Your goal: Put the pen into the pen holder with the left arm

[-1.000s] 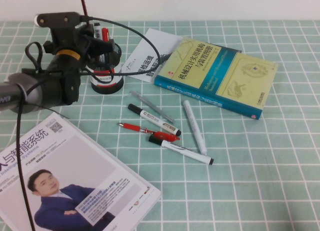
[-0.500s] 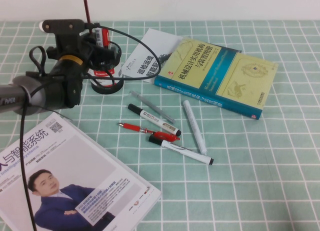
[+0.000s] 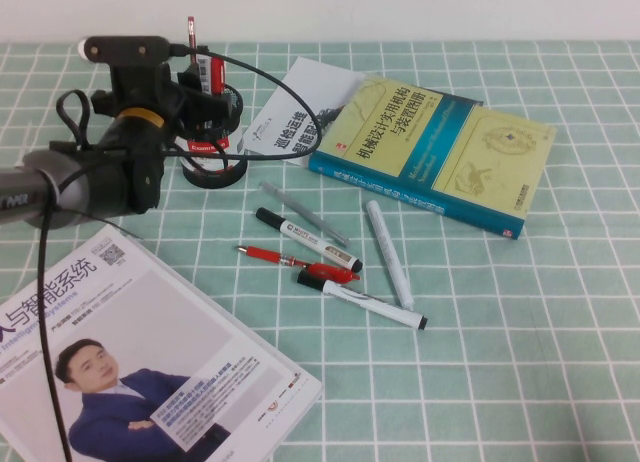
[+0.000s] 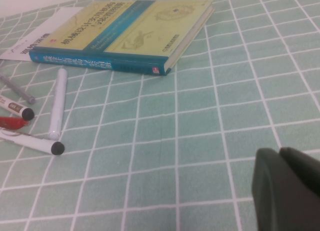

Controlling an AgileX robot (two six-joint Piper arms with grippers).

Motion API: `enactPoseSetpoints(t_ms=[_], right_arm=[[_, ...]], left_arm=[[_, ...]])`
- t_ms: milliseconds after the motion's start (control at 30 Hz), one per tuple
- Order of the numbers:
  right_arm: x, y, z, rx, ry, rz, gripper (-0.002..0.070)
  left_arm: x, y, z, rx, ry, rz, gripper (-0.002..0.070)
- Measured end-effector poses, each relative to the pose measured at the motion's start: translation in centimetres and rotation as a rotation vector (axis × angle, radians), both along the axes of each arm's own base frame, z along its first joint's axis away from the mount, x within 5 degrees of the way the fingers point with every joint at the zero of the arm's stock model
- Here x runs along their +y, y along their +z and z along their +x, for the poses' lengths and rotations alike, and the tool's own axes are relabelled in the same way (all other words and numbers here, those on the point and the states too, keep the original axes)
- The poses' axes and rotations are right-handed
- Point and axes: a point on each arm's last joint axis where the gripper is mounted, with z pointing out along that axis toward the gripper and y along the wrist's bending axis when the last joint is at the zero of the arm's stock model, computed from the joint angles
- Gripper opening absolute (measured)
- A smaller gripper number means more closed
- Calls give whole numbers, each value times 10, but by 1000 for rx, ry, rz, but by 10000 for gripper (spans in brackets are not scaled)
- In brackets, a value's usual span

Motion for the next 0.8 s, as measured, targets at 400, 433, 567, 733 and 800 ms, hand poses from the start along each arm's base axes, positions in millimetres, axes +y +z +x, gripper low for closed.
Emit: enactPoseSetpoints(t_ms=[400,433,567,733,800], right_arm=[[0,0,0,0,0,0,-20],[0,0,0,0,0,0,-20],[0,0,0,0,0,0,-20],[0,0,0,0,0,0,-20],[0,0,0,0,0,0,-20]], left_arm=[[22,101,-77,-50,-35,16,51],[25,110,-90,-43,-42,14,33],[41,139,-145,-53,-60,0,6],[62,152,-217,-59,-81,-21,0],[69,150,-243,-42,-93,-26,0]])
